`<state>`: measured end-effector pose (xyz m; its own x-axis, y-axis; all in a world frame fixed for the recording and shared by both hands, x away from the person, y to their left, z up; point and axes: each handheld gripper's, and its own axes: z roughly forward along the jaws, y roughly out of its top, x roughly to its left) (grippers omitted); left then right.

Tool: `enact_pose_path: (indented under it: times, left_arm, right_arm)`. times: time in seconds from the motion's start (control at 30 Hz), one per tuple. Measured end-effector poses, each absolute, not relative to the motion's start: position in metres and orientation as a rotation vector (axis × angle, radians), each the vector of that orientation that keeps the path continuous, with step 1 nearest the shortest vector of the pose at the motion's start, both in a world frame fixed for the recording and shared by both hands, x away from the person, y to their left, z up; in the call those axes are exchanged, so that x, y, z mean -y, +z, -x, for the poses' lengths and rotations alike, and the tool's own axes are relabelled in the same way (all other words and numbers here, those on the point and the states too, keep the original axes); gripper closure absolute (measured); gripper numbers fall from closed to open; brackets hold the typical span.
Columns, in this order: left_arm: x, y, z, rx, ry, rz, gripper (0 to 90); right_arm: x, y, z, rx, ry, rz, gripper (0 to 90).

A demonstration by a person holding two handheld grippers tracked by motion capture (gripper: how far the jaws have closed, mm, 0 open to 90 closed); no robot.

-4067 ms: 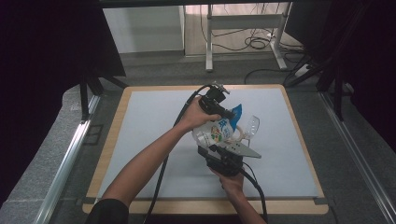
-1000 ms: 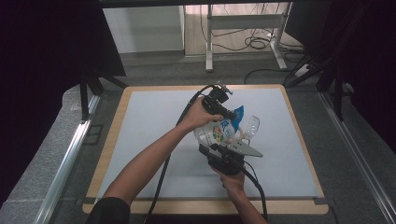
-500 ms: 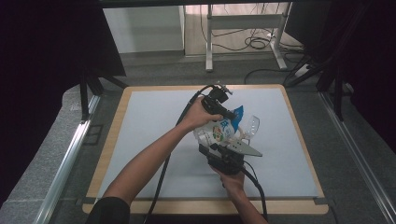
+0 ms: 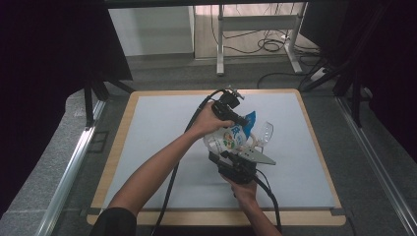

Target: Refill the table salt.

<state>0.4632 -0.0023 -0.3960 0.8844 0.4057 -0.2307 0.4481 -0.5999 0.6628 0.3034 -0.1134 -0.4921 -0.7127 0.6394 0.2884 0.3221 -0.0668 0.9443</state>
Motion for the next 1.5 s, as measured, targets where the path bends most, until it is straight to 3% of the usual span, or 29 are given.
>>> enact_pose_path:
  times: [1.5]
  left_arm:
    - [-0.003, -0.399, -0.466, -0.62, -0.066, -2.269, 89.8]
  right_arm:
    - [0.103, -0.494, -0.301, -1.911, 1.821, -1.068, 59.8]
